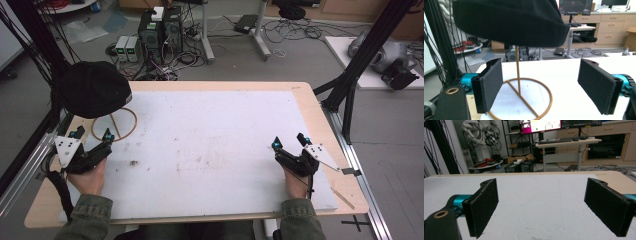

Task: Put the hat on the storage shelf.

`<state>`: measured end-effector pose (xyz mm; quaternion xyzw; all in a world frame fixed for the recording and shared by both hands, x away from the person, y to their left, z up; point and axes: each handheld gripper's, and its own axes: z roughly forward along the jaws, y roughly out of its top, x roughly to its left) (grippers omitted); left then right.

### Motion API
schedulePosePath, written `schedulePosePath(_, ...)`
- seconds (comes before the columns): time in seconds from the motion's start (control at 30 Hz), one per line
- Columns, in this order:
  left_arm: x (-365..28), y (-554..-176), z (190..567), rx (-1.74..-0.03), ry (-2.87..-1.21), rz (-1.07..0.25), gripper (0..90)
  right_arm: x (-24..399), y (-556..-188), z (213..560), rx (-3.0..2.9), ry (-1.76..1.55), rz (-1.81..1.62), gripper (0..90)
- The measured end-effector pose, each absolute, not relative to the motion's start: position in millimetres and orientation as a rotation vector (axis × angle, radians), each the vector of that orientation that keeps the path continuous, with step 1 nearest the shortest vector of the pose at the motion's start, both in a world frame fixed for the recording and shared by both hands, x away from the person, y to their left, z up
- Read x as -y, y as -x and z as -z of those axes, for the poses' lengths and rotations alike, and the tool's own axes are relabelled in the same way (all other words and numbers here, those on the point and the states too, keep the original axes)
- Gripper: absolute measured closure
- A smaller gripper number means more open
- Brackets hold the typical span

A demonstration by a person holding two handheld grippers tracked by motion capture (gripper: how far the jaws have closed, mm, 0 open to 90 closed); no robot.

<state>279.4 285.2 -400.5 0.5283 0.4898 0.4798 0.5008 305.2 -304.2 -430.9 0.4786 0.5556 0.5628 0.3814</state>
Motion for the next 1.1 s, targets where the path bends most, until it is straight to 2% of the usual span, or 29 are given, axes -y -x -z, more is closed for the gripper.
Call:
schedulePosePath(0.43,-295.9,-279.7,423.8,-1.2,-1.311,-1.081,16.8,303.3,-305.3,431.2,-1.427,-1.219,-1.429,11.3)
schedulePosePath(0.6,-297.4,-280.0,432.6,-1.197,-1.32,-1.001,16.7,302.0,-305.1,431.4,-1.434,-1.216,-1.422,11.3)
schedulePosePath(1.1,-305.5,-278.8,435.7,-1.218,-1.313,-0.98,16.7,300.0,-307.3,433.1,-1.461,-1.211,-1.418,11.3)
